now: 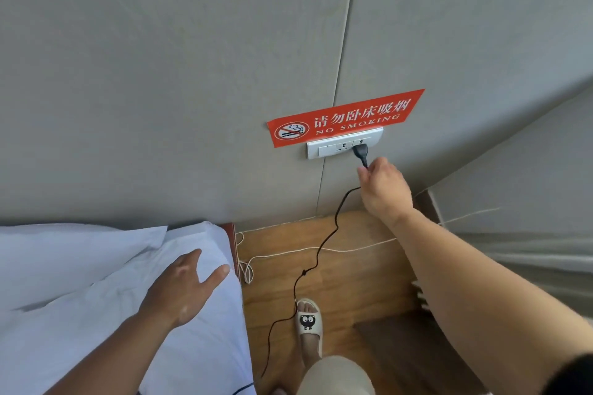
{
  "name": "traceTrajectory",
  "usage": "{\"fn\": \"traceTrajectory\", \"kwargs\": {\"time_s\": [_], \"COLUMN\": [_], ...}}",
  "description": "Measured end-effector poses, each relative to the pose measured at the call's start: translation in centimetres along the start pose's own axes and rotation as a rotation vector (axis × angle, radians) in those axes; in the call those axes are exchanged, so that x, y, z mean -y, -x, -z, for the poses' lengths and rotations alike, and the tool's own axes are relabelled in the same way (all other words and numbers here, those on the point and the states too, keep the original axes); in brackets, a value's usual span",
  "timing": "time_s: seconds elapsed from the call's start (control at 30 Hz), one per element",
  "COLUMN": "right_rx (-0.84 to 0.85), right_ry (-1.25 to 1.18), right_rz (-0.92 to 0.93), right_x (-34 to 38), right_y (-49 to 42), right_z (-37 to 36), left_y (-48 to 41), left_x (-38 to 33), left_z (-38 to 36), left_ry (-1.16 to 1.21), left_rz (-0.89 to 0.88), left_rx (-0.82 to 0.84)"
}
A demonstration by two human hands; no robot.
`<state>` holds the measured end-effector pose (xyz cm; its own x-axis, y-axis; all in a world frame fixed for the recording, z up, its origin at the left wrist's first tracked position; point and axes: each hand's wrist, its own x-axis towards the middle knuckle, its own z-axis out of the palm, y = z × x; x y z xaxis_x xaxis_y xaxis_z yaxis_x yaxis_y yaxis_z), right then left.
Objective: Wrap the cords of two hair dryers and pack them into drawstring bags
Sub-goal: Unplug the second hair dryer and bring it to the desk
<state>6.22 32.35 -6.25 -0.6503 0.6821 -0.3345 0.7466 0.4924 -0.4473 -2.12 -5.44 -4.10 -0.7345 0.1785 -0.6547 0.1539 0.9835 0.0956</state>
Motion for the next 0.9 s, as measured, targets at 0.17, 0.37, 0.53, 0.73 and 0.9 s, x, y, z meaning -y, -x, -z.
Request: {"fn": "traceTrajectory", "kwargs": {"time_s": [0.17, 0.37, 0.53, 0.73, 0.9], "right_rx": [-0.025, -0.055, -0.083, -0.039, -0.046], "right_ry": [0.009, 0.010, -0.002, -0.088, -0.152], "right_rz": [-0.013, 0.055, 0.061, -0.008, -0.084], "right_x": [0.3, -0.9, -0.9, -0.6, 0.0], "right_y": [-3.4, -3.9, -3.9, -3.6, -3.1], "right_z": [-0.6, -1.9, -1.9, -1.8, -1.7], "left_y": [-0.6, -0.7, 0.2, 2.1, 4.2], "left_x": [-0.2, 0.3, 1.5, 3.9, 6.9], "left_z": [0.9, 1.0, -0.1, -1.2, -2.1], "left_ry": [-0.013, -0.007, -0.007, 0.021, 0.053], "left_rz": [0.044, 0.059, 0.066, 0.084, 0.106], "left_rx": [0.030, 0.058, 0.077, 0.073, 0.073]}}
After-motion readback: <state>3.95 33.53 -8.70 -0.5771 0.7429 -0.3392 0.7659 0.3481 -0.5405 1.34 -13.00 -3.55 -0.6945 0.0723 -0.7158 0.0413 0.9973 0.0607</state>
